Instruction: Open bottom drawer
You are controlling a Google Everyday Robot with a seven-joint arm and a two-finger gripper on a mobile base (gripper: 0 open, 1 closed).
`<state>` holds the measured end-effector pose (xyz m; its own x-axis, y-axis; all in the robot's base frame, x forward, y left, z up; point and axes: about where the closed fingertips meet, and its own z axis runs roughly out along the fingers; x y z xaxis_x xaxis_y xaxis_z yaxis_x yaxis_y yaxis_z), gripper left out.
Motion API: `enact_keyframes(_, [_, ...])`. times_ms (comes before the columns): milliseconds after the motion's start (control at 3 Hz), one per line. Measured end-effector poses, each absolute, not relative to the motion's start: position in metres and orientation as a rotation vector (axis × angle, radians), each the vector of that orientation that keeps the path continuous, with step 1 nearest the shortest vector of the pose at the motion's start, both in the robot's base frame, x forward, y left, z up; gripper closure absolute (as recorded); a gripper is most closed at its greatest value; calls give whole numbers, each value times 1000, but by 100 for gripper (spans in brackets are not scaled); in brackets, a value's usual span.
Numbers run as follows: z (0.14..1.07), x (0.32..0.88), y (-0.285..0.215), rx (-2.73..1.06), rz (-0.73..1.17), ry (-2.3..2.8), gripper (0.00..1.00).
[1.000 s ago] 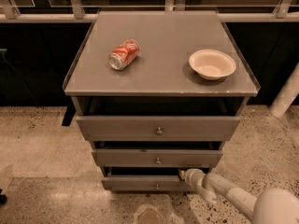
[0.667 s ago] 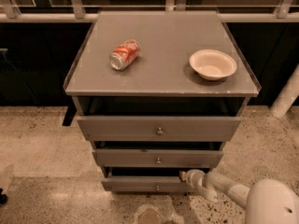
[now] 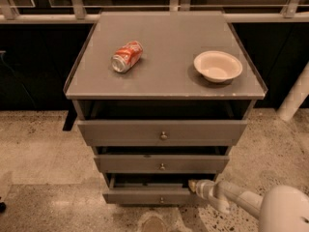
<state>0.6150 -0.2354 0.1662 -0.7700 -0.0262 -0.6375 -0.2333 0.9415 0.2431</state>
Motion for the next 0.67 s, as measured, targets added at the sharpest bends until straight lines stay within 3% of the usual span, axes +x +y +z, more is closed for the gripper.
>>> enact_keyframes(333, [169, 576, -239, -156, 465, 2468, 100])
enact_keyframes(667, [169, 572, -239, -151, 474, 2474, 100])
